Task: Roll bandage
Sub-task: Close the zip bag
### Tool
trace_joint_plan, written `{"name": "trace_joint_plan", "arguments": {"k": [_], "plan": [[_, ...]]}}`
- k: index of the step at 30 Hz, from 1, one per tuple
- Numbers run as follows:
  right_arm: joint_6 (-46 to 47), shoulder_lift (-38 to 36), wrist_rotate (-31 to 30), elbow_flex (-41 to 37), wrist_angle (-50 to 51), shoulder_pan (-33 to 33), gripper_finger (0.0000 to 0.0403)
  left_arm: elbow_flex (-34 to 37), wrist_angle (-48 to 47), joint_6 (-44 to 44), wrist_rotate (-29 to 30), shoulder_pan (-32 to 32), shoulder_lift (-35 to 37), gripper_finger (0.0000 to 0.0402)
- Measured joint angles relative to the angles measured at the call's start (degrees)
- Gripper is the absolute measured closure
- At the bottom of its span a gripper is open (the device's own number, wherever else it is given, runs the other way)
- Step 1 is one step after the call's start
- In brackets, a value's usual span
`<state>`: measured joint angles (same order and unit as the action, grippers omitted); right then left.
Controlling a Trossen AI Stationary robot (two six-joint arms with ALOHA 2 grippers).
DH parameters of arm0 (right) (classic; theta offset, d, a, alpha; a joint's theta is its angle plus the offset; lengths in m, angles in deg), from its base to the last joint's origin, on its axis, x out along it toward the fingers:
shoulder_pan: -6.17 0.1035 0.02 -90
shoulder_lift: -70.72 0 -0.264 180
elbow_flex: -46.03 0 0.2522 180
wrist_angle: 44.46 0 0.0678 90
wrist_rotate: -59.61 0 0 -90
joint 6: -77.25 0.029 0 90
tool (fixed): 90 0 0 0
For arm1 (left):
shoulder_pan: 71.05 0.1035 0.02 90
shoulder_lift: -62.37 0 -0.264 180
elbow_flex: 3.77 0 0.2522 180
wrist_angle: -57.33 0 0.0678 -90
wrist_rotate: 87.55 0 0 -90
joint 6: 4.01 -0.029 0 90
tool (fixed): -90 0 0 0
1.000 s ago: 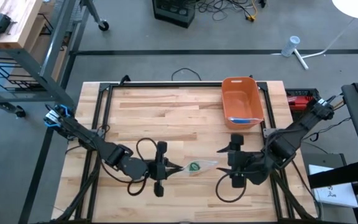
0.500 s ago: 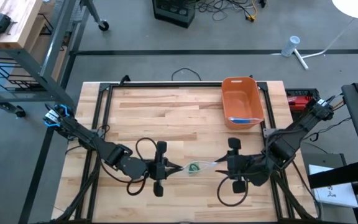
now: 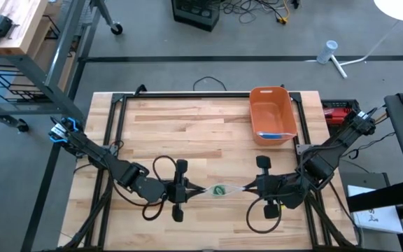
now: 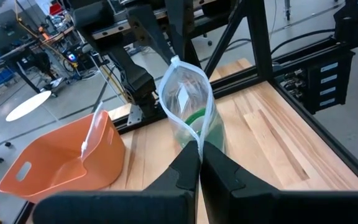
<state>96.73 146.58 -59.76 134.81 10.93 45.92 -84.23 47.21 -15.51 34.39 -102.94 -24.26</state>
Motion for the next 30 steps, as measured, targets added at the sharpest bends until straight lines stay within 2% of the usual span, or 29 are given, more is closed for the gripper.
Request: {"name": "trace_joint_plan", "arguments": {"k": [5,9,13,21,25,30], "plan": [[0.0,0.0,0.0,0.0,-0.2,0.0,0.04,0.0,0.0,0.2,0.0,-0.2,0.0,0.04],[0.0,0.0,0.0,0.4,0.1,0.0,0.04,0.0,0.0,2.1,0.0,-0.3,0.0,0.0377],[-0.8,0.0,0.0,2.0,2.2,0.0,0.04,0.0,-0.1,4.9,0.0,-0.3,0.1,0.0325],[-3.9,0.1,-0.2,3.2,9.9,-0.1,0.04,-1.1,-0.8,7.9,0.2,0.6,1.4,0.0196],[-6.2,1.9,-0.2,3.1,10.0,-1.3,0.0401,-2.1,4.8,9.6,-0.2,2.7,-0.4,0.0153],[-8.6,4.9,-0.6,3.1,9.2,-3.8,0.0401,-4.8,6.2,13.6,-6.7,7.0,-5.3,0.0126]]}}
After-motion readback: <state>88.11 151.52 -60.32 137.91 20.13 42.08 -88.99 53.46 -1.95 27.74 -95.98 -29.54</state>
